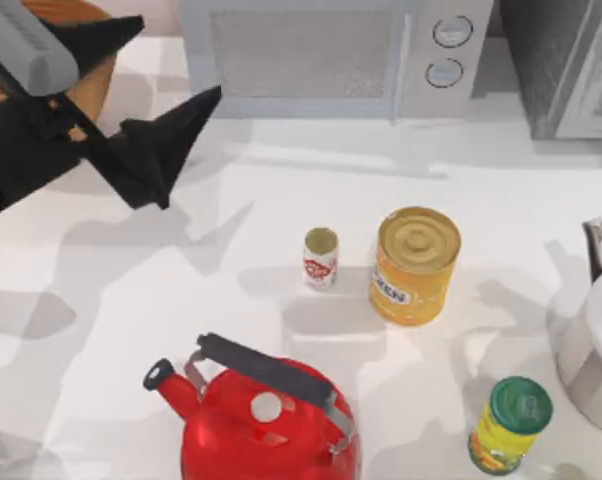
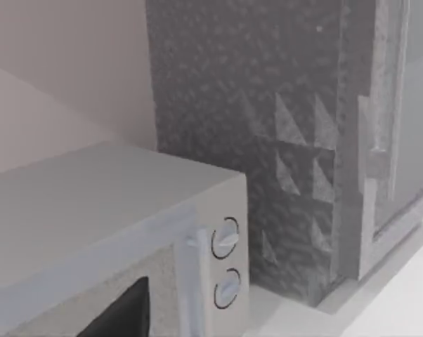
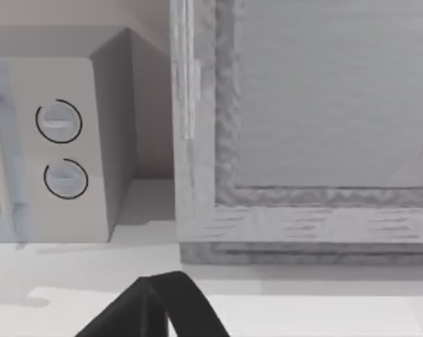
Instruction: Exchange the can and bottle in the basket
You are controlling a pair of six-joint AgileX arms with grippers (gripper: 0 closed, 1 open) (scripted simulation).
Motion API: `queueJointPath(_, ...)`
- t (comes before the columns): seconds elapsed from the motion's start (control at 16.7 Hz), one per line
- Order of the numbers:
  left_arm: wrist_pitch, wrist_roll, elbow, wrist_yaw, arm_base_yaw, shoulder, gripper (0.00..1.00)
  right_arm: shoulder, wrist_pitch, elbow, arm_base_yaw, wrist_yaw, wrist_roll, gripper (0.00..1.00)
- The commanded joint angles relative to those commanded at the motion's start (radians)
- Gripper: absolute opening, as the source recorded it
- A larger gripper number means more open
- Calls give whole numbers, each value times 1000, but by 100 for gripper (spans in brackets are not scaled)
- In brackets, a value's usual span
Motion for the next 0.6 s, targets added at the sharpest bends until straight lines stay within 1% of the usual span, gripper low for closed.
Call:
queueJointPath(0.36,-398,-7,-296,-355,92,-756,100,0,0,0,0,0,0,100)
queueJointPath(0.6,-621,-13,-463,-557,146,-1101,100,0,0,0,0,0,0,100)
